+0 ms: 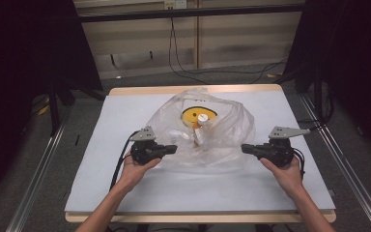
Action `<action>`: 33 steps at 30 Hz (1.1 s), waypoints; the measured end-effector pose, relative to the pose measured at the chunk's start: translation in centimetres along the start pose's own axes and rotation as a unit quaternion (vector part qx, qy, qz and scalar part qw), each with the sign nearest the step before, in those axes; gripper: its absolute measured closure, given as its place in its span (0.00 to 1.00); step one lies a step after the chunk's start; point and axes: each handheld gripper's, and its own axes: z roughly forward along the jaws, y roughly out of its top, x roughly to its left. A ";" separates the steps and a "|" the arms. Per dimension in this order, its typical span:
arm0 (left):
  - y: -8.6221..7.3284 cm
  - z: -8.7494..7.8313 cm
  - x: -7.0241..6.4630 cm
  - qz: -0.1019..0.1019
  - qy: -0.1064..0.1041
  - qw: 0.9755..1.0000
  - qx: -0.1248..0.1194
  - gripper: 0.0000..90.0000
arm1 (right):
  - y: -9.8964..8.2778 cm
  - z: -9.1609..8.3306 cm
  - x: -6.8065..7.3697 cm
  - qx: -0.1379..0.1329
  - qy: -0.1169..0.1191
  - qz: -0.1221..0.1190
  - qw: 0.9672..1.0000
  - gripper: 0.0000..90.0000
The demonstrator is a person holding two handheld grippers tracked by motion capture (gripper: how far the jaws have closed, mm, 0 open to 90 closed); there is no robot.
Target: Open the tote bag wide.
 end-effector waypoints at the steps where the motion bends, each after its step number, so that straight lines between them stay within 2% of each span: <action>1: 0.1 -0.2 0.0 0.001 0.000 1.000 -0.005 1.00 | 0.1 -0.4 0.0 -0.004 -0.004 -0.003 1.000 1.00; 6: 1.0 -1.2 0.2 -0.001 0.003 1.000 -0.029 1.00 | 0.8 -1.9 0.1 -0.027 -0.011 0.002 1.000 1.00; 8: 1.8 -1.7 0.3 -0.002 0.007 0.999 -0.045 1.00 | 1.8 -2.4 0.3 -0.038 -0.013 -0.002 0.999 1.00; 9: 2.2 -2.0 0.4 0.001 0.011 0.999 -0.050 1.00 | 3.3 -2.6 0.5 -0.050 -0.011 -0.008 0.999 1.00; 10: 3.2 -2.4 0.5 0.004 0.014 0.998 -0.066 1.00 | 4.1 -2.6 0.7 -0.057 -0.007 -0.012 0.998 1.00; 12: 3.8 -2.6 0.5 0.009 0.018 0.998 -0.067 1.00 | 5.8 -2.6 1.3 -0.073 0.001 -0.020 0.997 1.00; 13: 4.9 -2.8 0.5 0.017 0.021 0.997 -0.073 1.00 | 6.6 -2.6 1.6 -0.080 0.003 -0.028 0.996 1.00; 15: 5.5 -2.9 0.5 0.019 0.019 0.996 -0.080 1.00 | 8.2 -2.3 2.4 -0.087 0.019 -0.036 0.995 1.00; 17: 6.5 -3.0 0.4 0.023 0.022 0.996 -0.089 1.00 | 8.9 -2.1 2.8 -0.089 0.022 -0.043 0.995 1.00; 19: 7.4 -2.9 0.2 0.028 0.016 0.995 -0.096 1.00 | 10.1 -1.6 3.8 -0.092 0.035 -0.053 0.994 1.00; 20: 7.8 -2.7 0.1 0.028 0.017 0.995 -0.099 1.00 | 10.6 -1.3 4.3 -0.093 0.044 -0.059 0.993 1.00; 21: 8.0 -2.6 0.0 0.029 0.019 0.994 -0.099 1.00 | 11.2 -0.6 5.6 -0.091 0.062 -0.070 0.991 1.00; 22: 8.6 -2.1 -0.1 0.032 0.010 0.994 -0.104 1.00 | 11.4 -0.3 6.2 -0.088 0.066 -0.077 0.991 1.00; 24: 8.8 -1.8 -0.1 0.032 0.010 0.994 -0.104 1.00 | 11.5 0.2 6.7 -0.084 0.074 -0.079 0.991 1.00; 26: 9.3 -1.2 0.2 0.028 0.006 0.994 -0.106 1.00 | 11.4 1.6 7.8 -0.058 0.083 -0.089 0.991 1.00; 28: 9.5 0.1 1.0 0.018 0.012 0.995 -0.098 1.00 | 11.1 2.7 7.6 -0.036 0.071 -0.091 0.993 1.00; 29: 9.3 0.4 1.4 0.014 0.016 0.995 -0.094 1.00 | 10.9 3.1 7.1 -0.027 0.064 -0.085 0.994 1.00; 30: 9.3 0.4 1.4 0.014 0.016 0.995 -0.094 1.00 | 10.9 3.1 7.1 -0.027 0.064 -0.085 0.994 1.00; 33: 8.6 1.5 2.6 0.000 0.021 0.996 -0.084 1.00 | 10.2 4.1 4.5 -0.024 0.042 -0.064 0.997 1.00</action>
